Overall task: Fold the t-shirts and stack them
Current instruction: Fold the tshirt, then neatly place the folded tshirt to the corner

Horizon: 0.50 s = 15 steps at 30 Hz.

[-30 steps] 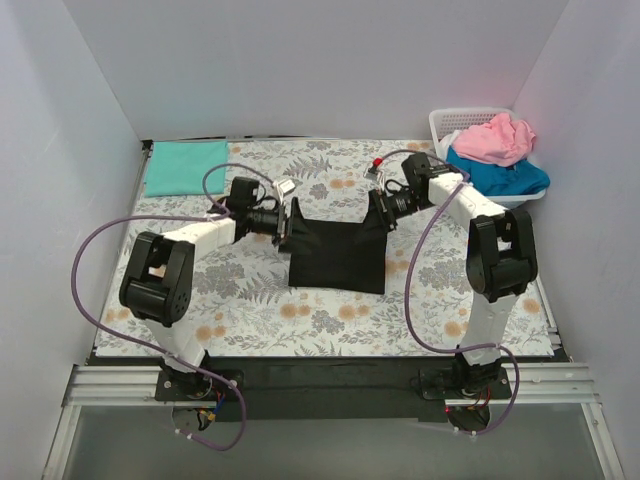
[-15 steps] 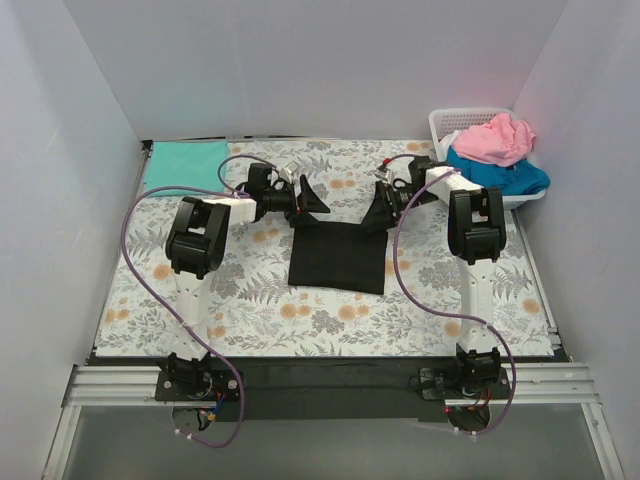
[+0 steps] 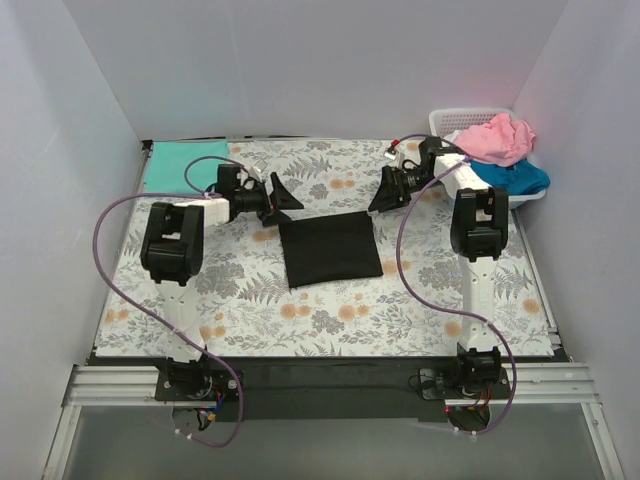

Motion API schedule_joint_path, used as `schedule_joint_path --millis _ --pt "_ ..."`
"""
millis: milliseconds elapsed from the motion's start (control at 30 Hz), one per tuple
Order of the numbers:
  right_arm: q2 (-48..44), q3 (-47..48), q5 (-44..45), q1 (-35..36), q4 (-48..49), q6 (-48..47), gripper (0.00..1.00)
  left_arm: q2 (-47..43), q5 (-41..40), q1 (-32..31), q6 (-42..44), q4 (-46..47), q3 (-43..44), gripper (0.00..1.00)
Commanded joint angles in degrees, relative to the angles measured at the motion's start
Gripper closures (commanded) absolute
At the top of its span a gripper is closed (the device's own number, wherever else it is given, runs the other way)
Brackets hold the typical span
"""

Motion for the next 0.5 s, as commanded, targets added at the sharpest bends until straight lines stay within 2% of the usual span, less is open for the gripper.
schedule_joint_path --millis 0,67,167,233,267,300,333,367,433,467 --pt "-8.8 1.4 4.3 2.2 0.1 -3.3 0.02 -12.7 -6.9 4.6 11.7 -10.4 -0.6 0.09" --pt "-13.1 -1.4 7.0 4.4 0.3 -4.6 0.02 -17.0 -10.5 7.9 15.5 -12.3 -3.0 0.09" --pt "-20.8 -5.0 14.4 9.1 0.6 -7.5 0.02 -26.1 -13.6 12.4 19.5 -10.4 -8.5 0.09" --pt "-24.9 -6.4 21.8 12.6 1.1 -9.6 0.02 -29.6 -17.8 13.0 22.5 -15.4 -8.4 0.09" --pt "-26.0 -7.8 24.7 16.6 1.7 -10.0 0.02 -29.8 -18.9 13.6 23.3 -17.9 -8.1 0.09" --pt "-27.5 -8.7 29.6 18.8 2.6 -10.1 0.02 -29.8 -20.6 13.9 22.9 -24.5 -6.6 0.09" --pt "-27.9 -9.4 32.4 21.0 3.3 -10.2 0.03 -29.7 -22.2 14.2 23.1 -27.2 -5.9 0.09" --pt "-28.1 -9.9 35.0 25.2 4.6 -10.2 0.05 -29.3 -20.9 14.6 24.1 -29.6 -5.7 0.09" --pt "-27.6 -10.7 41.1 29.3 4.9 -10.2 0.10 -30.1 -19.4 14.5 22.7 -32.3 -8.7 0.09" --pt "-27.4 -11.0 42.9 33.1 5.3 -10.1 0.17 -31.6 -18.5 14.6 21.1 -32.3 -10.5 0.09"
